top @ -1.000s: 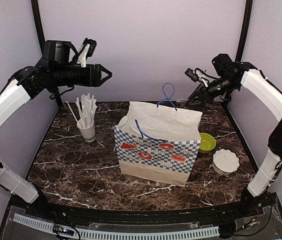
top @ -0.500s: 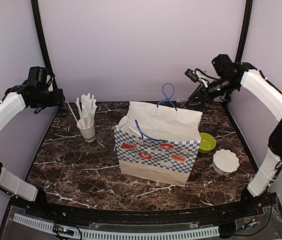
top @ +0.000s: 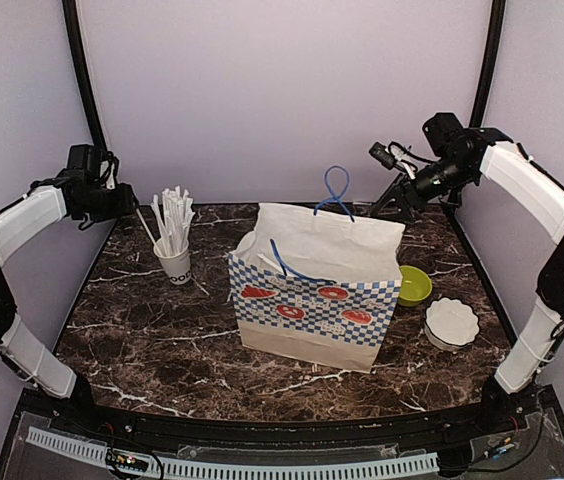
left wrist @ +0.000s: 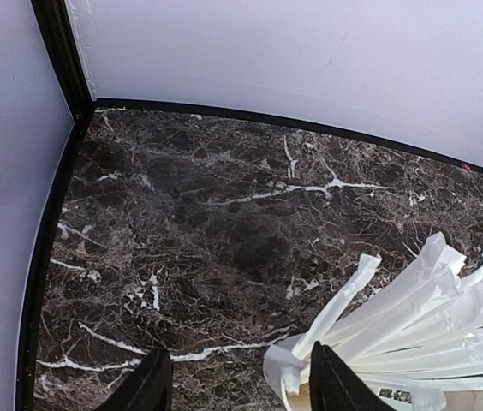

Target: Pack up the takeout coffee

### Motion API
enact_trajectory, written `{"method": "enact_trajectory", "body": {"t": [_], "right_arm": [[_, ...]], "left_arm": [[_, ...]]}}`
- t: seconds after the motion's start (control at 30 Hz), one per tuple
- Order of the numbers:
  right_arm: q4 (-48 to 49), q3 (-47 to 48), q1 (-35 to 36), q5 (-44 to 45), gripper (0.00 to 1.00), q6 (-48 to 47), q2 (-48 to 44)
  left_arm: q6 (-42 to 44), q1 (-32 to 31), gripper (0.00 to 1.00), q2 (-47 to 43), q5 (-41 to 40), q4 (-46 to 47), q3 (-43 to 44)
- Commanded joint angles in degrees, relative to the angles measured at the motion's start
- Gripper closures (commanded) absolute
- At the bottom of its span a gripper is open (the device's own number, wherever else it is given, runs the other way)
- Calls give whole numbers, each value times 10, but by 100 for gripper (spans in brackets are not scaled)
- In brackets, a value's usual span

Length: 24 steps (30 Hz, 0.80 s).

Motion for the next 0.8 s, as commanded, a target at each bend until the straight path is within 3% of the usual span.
{"method": "enact_trajectory", "body": {"t": [0.0, 0.2, 0.27, 0.33, 0.77], "right_arm": [[13, -9, 3, 2, 30, -2, -21], [14, -13, 3, 1, 31, -1, -18], [13, -11, 3, 1, 30, -1, -17], [13, -9, 3, 1, 30, -1, -16], [8, 1, 4, -3, 31, -1, -5]], "left_arm": [[-1, 5, 52, 13, 24, 29, 10], [7, 6, 82, 25, 49, 53, 10], [9, 6, 96, 25, 52, 51, 17], [12, 6, 100, 17, 54, 36, 32], [32, 4, 100, -148, 43, -62, 182]]}}
